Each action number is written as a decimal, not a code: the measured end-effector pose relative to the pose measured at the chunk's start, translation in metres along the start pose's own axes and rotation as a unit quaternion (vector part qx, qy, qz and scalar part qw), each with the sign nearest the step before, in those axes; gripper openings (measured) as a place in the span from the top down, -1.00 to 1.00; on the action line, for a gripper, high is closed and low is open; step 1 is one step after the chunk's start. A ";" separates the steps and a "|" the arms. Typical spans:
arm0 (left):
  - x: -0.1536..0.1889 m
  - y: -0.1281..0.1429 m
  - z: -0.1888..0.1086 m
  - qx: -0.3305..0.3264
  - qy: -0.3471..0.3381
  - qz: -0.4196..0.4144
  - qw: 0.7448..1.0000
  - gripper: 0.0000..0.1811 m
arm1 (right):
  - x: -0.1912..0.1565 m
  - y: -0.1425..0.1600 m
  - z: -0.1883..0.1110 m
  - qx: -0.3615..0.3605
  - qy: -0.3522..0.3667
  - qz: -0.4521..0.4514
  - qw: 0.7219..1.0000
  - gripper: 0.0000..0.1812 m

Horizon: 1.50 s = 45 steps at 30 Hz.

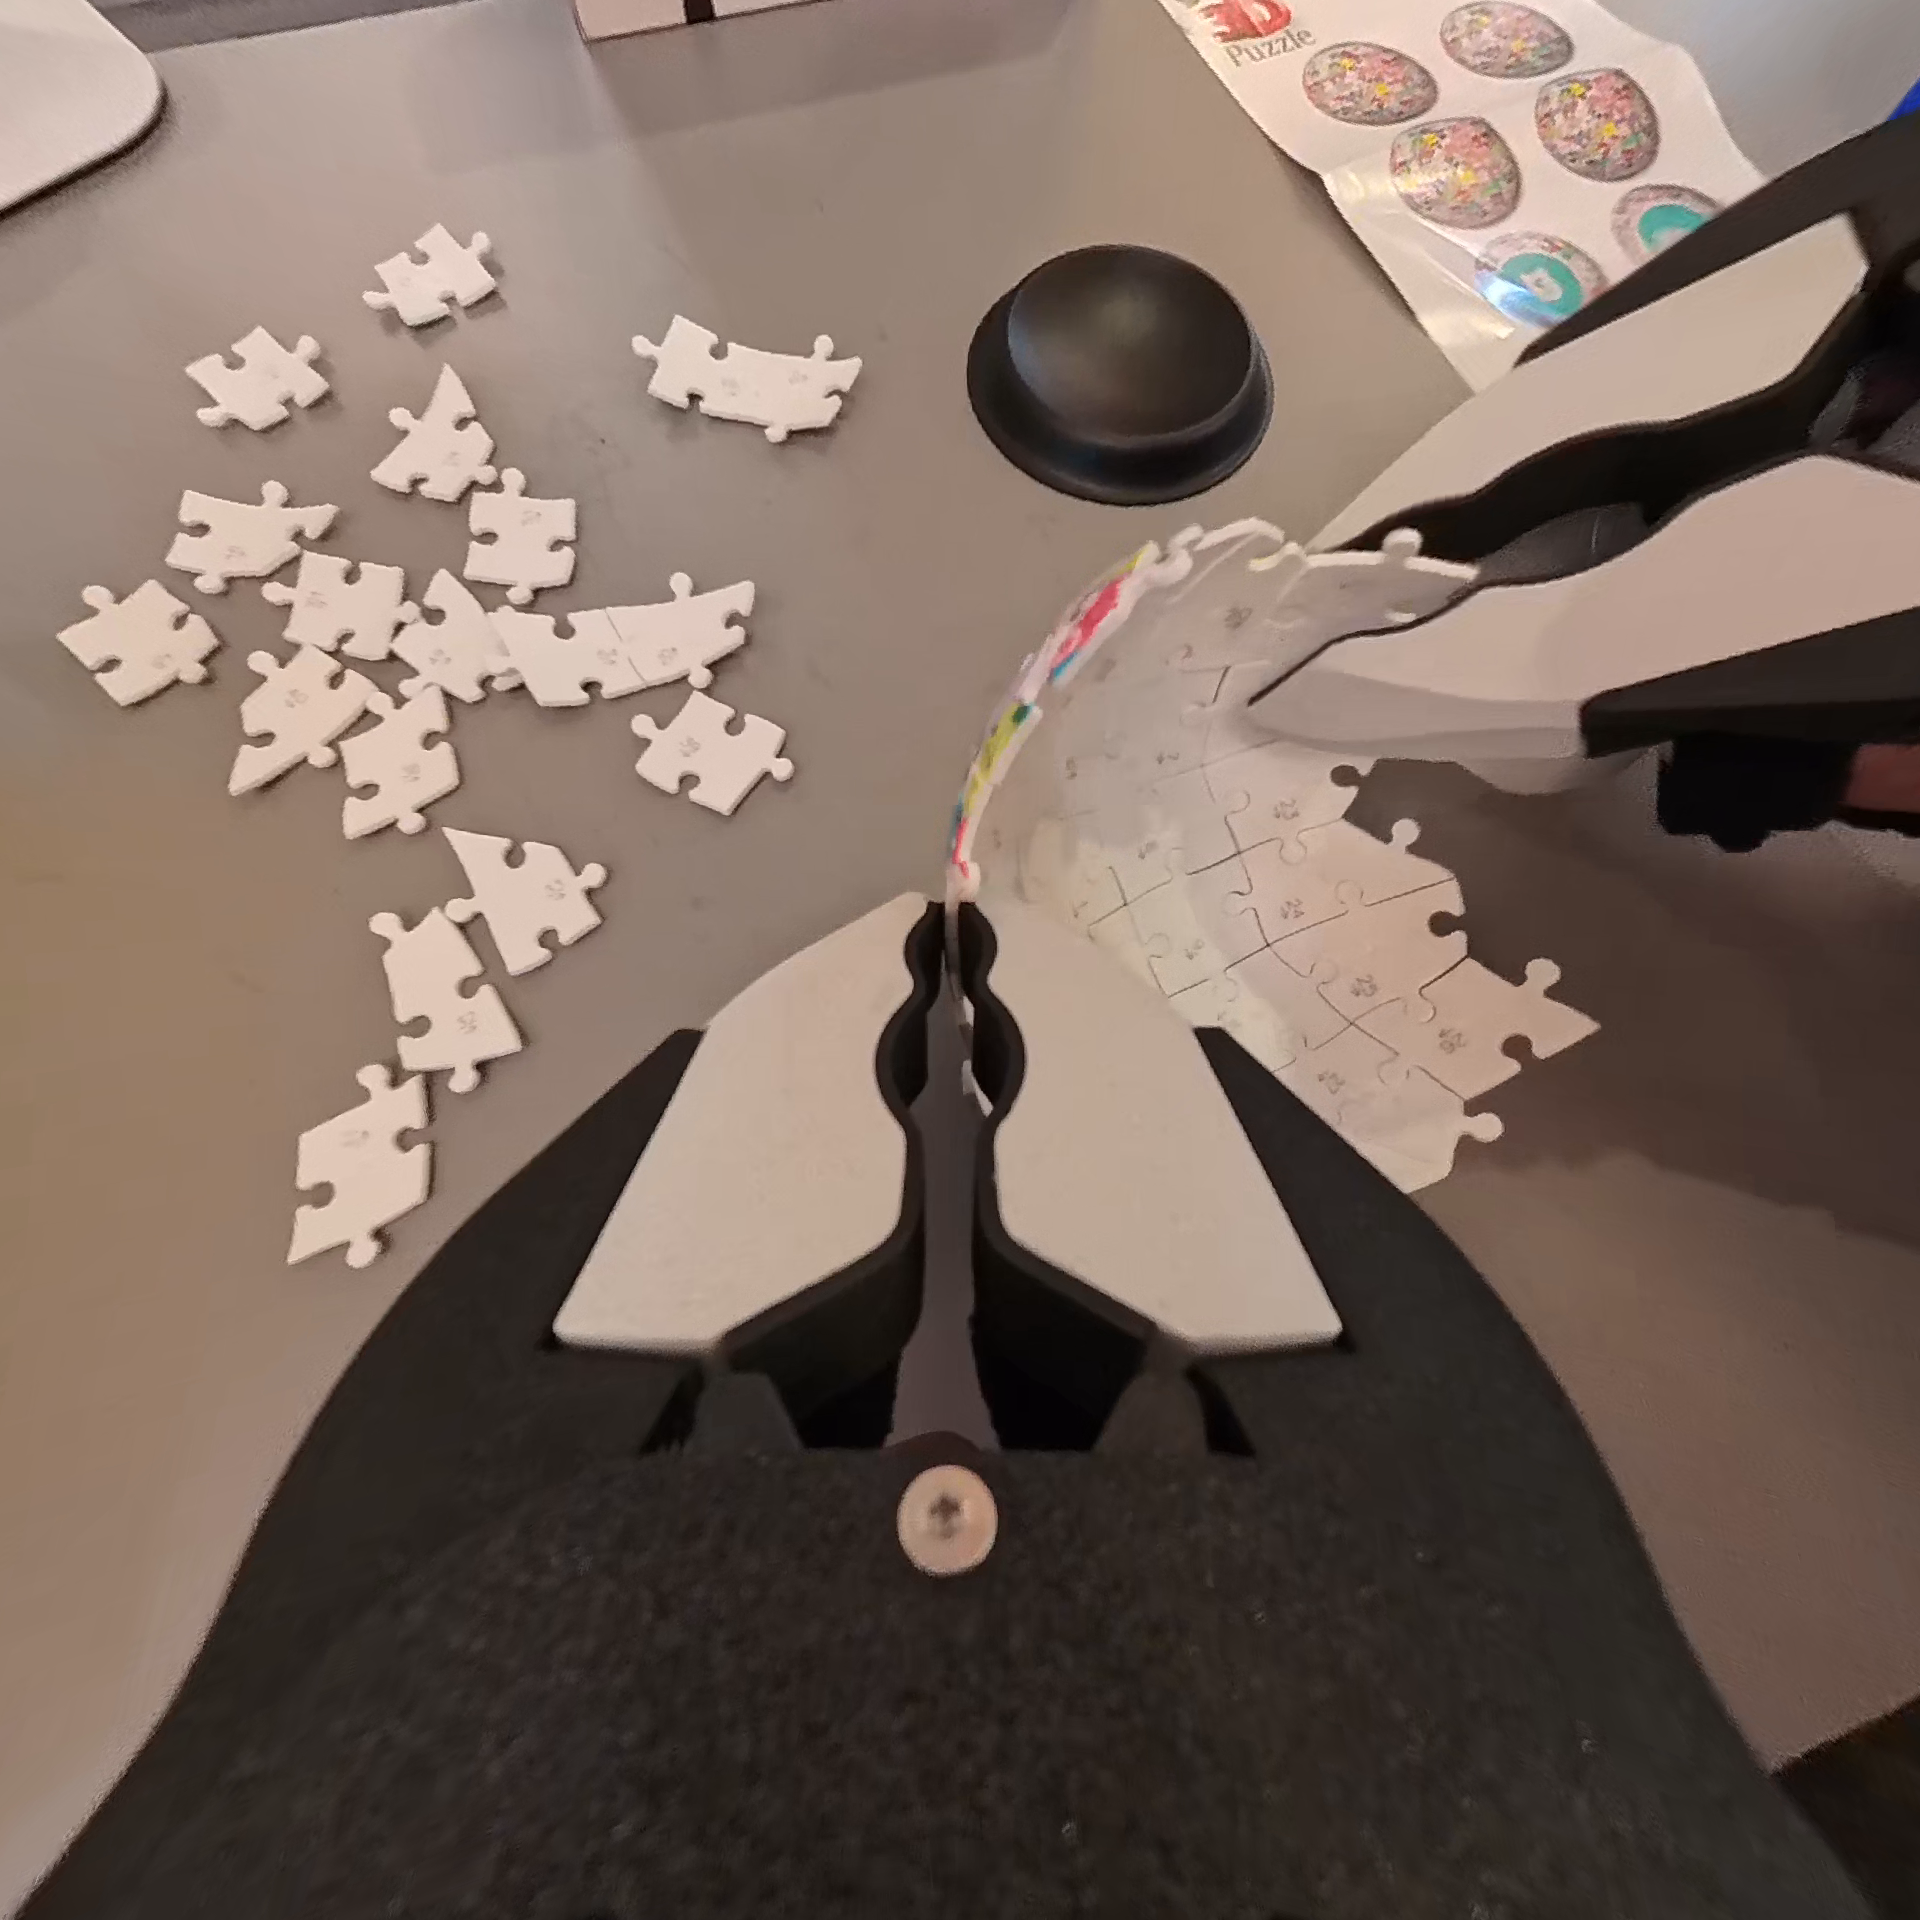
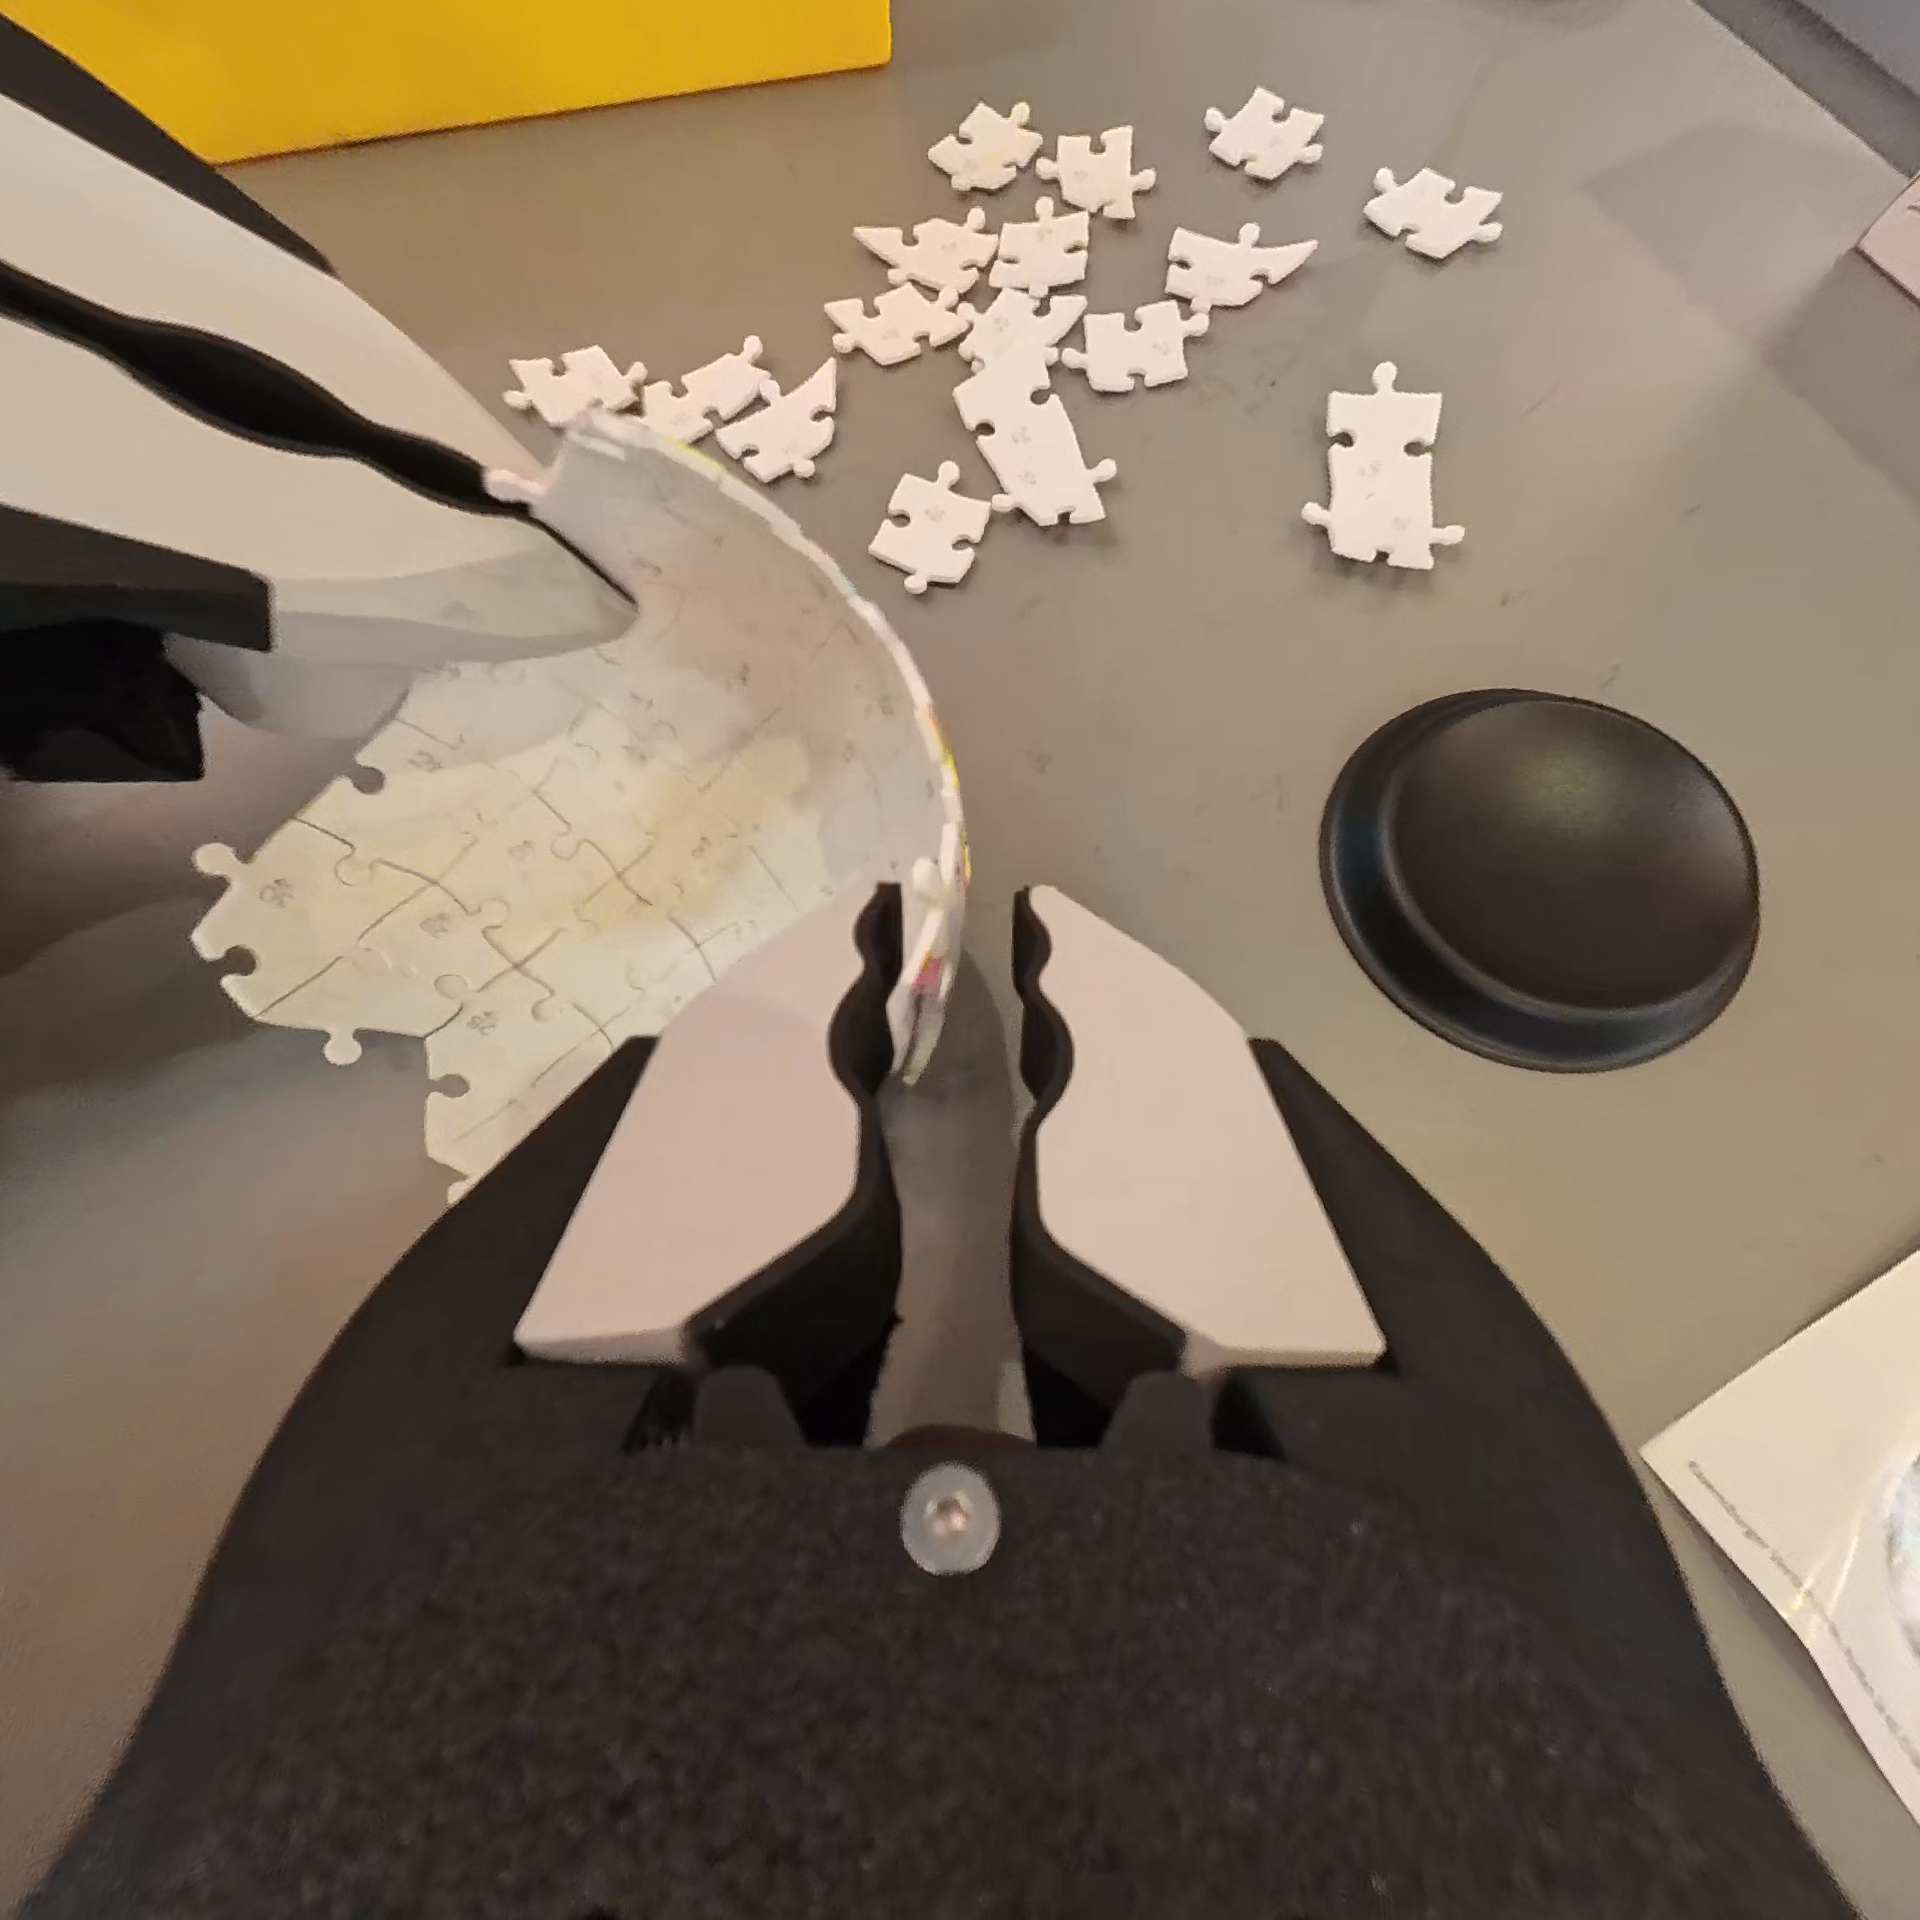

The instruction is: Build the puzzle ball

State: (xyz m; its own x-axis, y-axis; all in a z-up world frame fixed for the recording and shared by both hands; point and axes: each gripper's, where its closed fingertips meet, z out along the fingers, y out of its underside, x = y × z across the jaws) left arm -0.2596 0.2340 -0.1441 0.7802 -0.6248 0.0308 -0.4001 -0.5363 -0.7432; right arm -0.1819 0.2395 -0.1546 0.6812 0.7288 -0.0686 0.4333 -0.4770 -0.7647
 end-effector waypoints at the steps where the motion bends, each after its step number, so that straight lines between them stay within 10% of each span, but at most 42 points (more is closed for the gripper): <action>1: 0.001 0.001 0.001 -0.001 0.009 -0.005 1.000 0.98 | -0.002 -0.001 -0.003 0.005 -0.008 0.000 1.000 0.77; 16: -0.001 0.011 -0.001 -0.002 0.067 -0.070 0.995 0.95 | -0.050 0.043 -0.104 0.167 0.044 0.116 0.978 0.75; 36: -0.001 0.023 -0.021 0.005 0.099 -0.117 0.988 0.77 | -0.061 0.066 -0.085 0.093 0.058 0.062 0.992 0.76; 45: 0.001 0.064 -0.073 0.025 0.112 -0.090 0.989 0.71 | -0.076 0.068 -0.093 0.091 0.079 0.049 0.991 0.76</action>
State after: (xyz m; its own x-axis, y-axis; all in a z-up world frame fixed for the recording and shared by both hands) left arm -0.3196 0.1581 -0.1427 0.7079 -0.6354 0.3084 -0.2369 -0.6250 -0.7438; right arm -0.1488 0.1060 -0.1421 0.8054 0.5899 -0.0580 0.2560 -0.4345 -0.8636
